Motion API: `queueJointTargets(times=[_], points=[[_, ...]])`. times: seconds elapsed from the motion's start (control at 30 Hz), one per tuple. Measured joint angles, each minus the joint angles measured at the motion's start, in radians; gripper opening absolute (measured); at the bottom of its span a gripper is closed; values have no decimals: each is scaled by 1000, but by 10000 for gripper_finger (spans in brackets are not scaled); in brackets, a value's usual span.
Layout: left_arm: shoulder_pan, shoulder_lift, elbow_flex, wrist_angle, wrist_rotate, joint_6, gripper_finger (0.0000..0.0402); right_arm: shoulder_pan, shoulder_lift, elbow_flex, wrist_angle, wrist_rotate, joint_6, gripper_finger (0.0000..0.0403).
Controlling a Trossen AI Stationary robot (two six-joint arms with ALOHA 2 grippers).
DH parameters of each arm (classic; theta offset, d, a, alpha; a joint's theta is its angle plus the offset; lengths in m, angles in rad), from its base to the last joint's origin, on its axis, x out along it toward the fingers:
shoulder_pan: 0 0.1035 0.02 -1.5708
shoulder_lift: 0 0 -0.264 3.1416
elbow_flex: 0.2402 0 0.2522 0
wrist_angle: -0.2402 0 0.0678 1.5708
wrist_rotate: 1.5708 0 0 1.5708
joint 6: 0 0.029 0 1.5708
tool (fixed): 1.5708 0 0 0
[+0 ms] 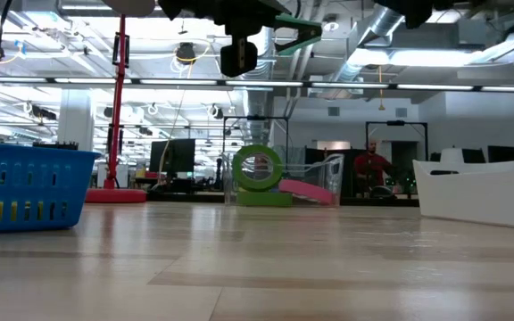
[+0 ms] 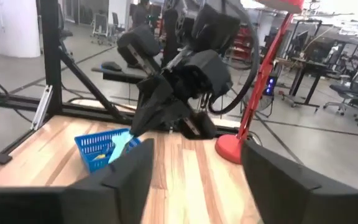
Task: Pick and place Stapler, Stapler remover, tape
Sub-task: Put the light blue stapler remover into the white bin
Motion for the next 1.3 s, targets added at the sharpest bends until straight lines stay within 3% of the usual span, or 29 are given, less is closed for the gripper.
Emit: queueJointTargets(times=[0.2,0.47,0.87,1.03,1.3], points=[[0,0,0,13,0,0,2,2,72,0,-2,-3,1,274],[0,0,0,28,0,0,2,58,188,0,19,-2,-31,276],[0,0,0,42,1,0,2,158,375,0,190,6,-8,276],[0,0,0,49,1,0,2,187,462,0,253,100,-17,276],[3,0,0,95,1,-15,2,272,572,0,392,355,-148,276]])
